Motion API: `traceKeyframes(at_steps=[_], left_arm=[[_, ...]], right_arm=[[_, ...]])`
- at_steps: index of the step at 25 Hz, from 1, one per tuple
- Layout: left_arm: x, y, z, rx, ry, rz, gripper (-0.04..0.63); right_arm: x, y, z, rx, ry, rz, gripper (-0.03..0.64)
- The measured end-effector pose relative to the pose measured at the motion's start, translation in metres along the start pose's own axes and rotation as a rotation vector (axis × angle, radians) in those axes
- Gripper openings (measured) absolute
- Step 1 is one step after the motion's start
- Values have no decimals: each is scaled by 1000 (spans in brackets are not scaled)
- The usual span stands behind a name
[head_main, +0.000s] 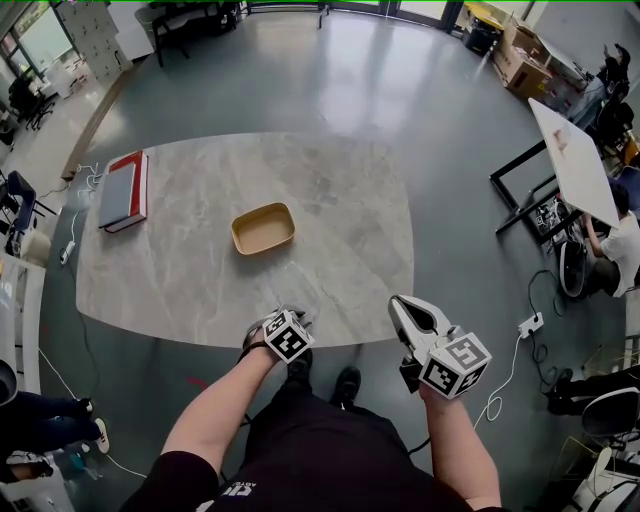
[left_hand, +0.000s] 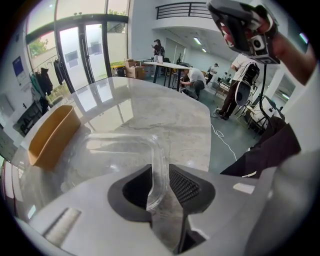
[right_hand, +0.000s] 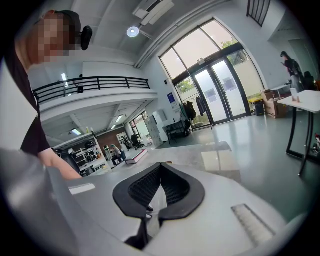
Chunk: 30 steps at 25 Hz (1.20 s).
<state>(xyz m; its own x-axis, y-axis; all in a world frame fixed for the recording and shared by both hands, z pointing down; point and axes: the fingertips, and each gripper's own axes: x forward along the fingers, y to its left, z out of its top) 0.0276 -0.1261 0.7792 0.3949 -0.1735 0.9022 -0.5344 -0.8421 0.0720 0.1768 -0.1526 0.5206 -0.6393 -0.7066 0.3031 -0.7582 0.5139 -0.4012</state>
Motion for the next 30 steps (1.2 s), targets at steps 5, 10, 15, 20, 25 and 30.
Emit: traceKeyframes(at_steps=[5,10,15,20,25,30], left_arm=[[1,0,-3,5,17,-11,86],[2,1,-3,42,15,8,61],[0,2,-1,25,-1,14,57],[-13,8,8,-9,-56,26,57],[-39,12,27,-24,-134,38,57],[-68,24,54,-40,-225,74,57]], right_arm=[[-4,1,-1,2,-2,-6,15],[-8,1,-1,2,0,-17,15],[-10,4,0,-4,-1,-20,15],[-10,4,4,-12,-6,-25,15],[-8,8,11,-15,-17,-22,15],[-3,11,20,-29,-41,-9,15]])
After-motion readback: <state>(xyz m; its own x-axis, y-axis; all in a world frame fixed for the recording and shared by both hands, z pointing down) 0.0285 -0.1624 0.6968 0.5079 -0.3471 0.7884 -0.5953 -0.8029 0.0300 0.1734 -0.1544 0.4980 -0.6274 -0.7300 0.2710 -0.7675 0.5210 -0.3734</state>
